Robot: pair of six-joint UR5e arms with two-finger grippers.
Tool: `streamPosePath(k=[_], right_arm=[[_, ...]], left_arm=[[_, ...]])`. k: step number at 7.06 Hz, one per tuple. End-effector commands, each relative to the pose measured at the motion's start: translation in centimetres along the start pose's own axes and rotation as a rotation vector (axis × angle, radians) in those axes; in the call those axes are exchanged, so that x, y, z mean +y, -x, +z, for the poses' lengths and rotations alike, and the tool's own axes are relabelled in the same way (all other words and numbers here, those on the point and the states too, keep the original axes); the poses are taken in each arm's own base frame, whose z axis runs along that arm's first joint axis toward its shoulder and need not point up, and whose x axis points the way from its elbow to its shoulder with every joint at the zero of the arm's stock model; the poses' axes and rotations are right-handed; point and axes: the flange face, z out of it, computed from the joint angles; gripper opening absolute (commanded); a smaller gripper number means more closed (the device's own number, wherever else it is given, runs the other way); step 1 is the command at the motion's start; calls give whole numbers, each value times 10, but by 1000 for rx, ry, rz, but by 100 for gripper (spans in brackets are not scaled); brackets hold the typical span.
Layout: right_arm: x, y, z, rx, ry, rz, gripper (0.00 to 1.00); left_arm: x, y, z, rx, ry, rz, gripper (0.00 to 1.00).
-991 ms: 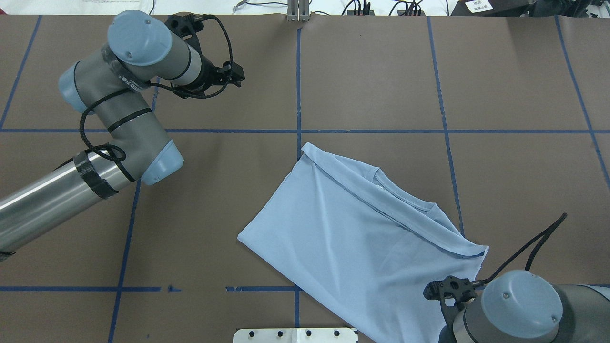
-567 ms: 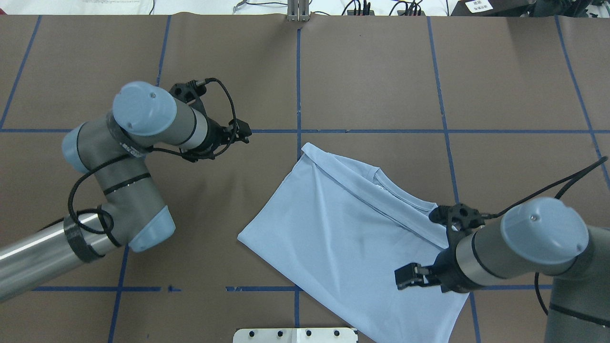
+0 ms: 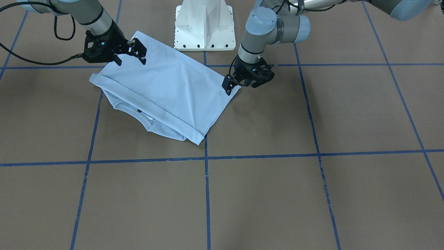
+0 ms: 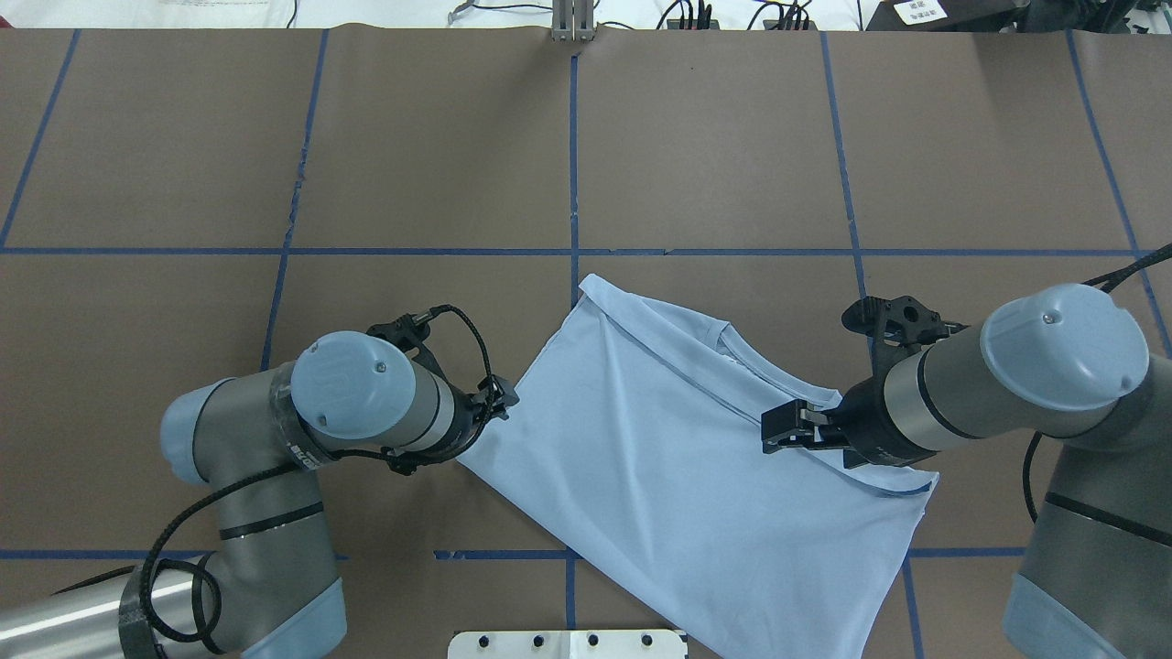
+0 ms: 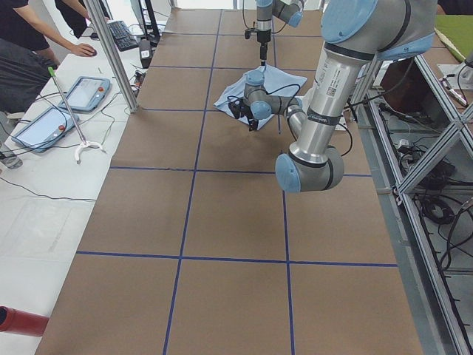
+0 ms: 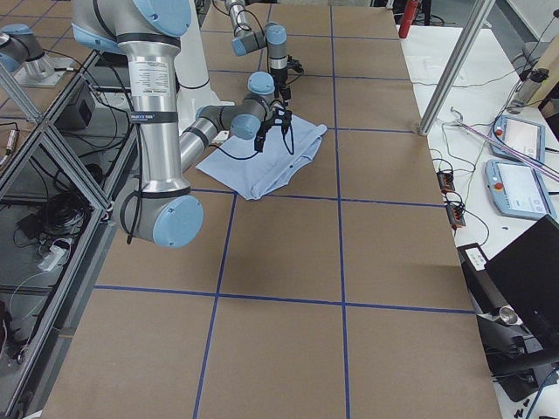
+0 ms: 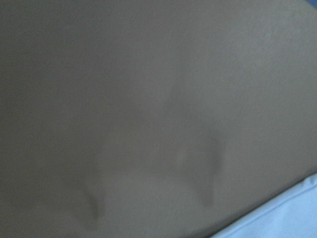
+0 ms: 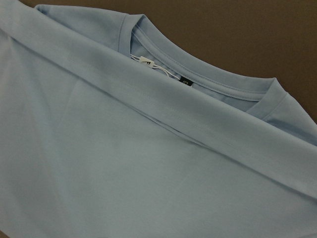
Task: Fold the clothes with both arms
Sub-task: 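Grasp the shirt's near edge with the left gripper while the right grasps the far side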
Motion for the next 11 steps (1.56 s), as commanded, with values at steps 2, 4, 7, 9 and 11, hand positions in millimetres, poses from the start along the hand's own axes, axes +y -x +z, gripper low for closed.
streamPosePath(k=[2,4,7,9,11], right_arm=[[-7,-1,6,12,-22,6,100],[-9,-1,10,19,-23,6,100],[-10,-1,10,20,-22,7,100],[-10,-2,9,19,-23,9,100],[-11,-2,10,21,-25,10,100]], left_arm=[[24,5,10,-44,5,0,95],[21,6,17,-54,-8,1,95],[21,3,18,-51,-13,-5,75],[20,3,21,-49,-27,-5,39],[20,3,21,-47,-26,4,6]])
